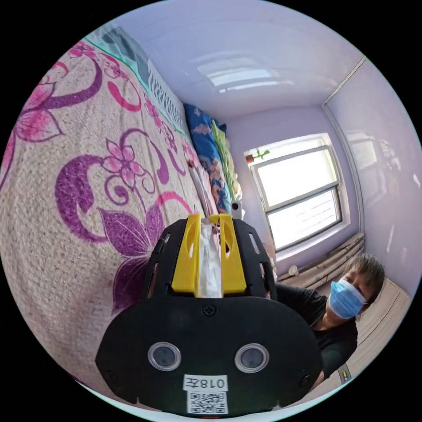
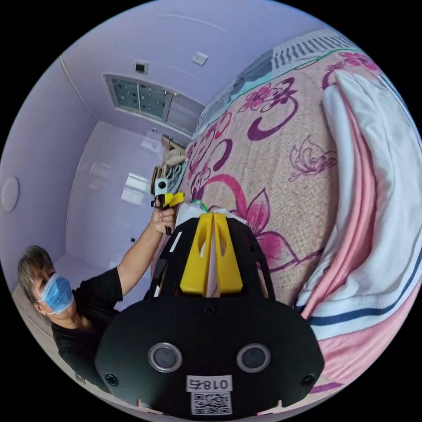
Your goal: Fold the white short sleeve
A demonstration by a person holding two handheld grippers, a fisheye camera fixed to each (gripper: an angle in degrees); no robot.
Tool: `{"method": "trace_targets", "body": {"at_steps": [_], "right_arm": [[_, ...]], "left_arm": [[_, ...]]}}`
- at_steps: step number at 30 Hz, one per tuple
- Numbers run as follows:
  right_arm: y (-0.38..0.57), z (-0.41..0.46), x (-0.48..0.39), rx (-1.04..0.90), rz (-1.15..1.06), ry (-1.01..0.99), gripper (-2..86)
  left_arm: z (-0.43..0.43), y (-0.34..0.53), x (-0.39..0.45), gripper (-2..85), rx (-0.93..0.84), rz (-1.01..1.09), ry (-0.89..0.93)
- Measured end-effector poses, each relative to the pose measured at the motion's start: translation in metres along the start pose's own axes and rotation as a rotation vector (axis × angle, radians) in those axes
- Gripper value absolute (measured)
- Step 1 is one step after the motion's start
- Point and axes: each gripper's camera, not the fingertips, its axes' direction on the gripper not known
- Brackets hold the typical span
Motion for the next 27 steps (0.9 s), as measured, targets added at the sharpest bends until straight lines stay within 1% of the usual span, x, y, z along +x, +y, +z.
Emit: {"method": "trace_targets", "body": {"at_steps": [1, 3, 5, 6, 7, 8, 9, 11, 12, 13, 16, 17, 19, 20, 21, 22, 24, 27], "right_arm": [[0.003, -0.007, 0.001, 0.084, 0.013, -0.016, -0.3], [0.011, -0.013, -0.007, 0.152, -0.020, -0.013, -0.3], [0.017, -0.006, -0.023, 0.103, -0.089, 0.043, -0.3], [0.021, 0.005, -0.035, 0.044, -0.154, 0.073, -0.2], [0.025, 0.018, -0.043, -0.021, -0.203, 0.088, -0.2], [0.025, 0.025, -0.046, -0.050, -0.218, 0.095, -0.2], [0.026, 0.037, -0.049, -0.101, -0.229, 0.119, -0.3], [0.024, 0.046, -0.044, -0.095, -0.176, 0.245, -0.4], [0.023, 0.043, -0.035, -0.063, -0.103, 0.301, -0.4], [0.025, 0.030, -0.027, 0.032, -0.035, 0.250, -0.2], [0.036, 0.002, -0.033, 0.210, -0.008, 0.301, 1.1], [0.038, -0.001, -0.035, 0.229, -0.011, 0.296, 1.5], [0.038, 0.002, -0.037, 0.181, -0.008, 0.325, 6.9], [0.037, 0.005, -0.037, 0.159, -0.010, 0.352, 7.8], [0.034, 0.014, -0.037, 0.115, -0.015, 0.403, 9.5], [0.032, 0.021, -0.037, 0.096, -0.027, 0.410, 11.1], [0.028, 0.028, -0.038, 0.094, -0.030, 0.407, 12.5], [0.027, 0.037, -0.046, 0.107, -0.051, 0.438, 13.9]], "left_arm": [[-0.008, 0.007, 0.005, 6.7, 0.073, 0.022, 0.048], [-0.018, 0.022, 0.020, 6.4, 0.119, 0.072, 0.053], [-0.045, 0.057, 0.046, 6.4, 0.202, 0.134, -0.089], [-0.051, 0.066, 0.050, 6.4, 0.216, 0.140, -0.129], [-0.060, 0.082, 0.053, 6.4, 0.224, 0.132, -0.209], [-0.063, 0.094, 0.052, 6.7, 0.205, 0.114, -0.266], [-0.061, 0.098, 0.050, 6.9, 0.186, 0.104, -0.280], [-0.041, 0.104, 0.040, 7.9, 0.089, 0.064, -0.286], [-0.035, 0.103, 0.040, 8.2, 0.068, 0.060, -0.293], [-0.024, 0.101, 0.043, 8.4, 0.041, 0.060, -0.320], [-0.008, 0.089, 0.065, 9.4, 0.004, 0.106, -0.389], [-0.004, 0.086, 0.073, 10.1, -0.013, 0.115, -0.425], [0.000, 0.087, 0.080, 11.5, -0.014, 0.122, -0.489], [0.004, 0.088, 0.081, 12.4, -0.021, 0.118, -0.505], [0.007, 0.088, 0.082, 12.9, -0.027, 0.120, -0.503], [0.013, 0.089, 0.083, 13.9, -0.037, 0.127, -0.493], [0.020, 0.086, 0.091, 14.8, -0.036, 0.142, -0.506], [0.034, 0.076, 0.111, 15.3, -0.053, 0.182, -0.575]]}}
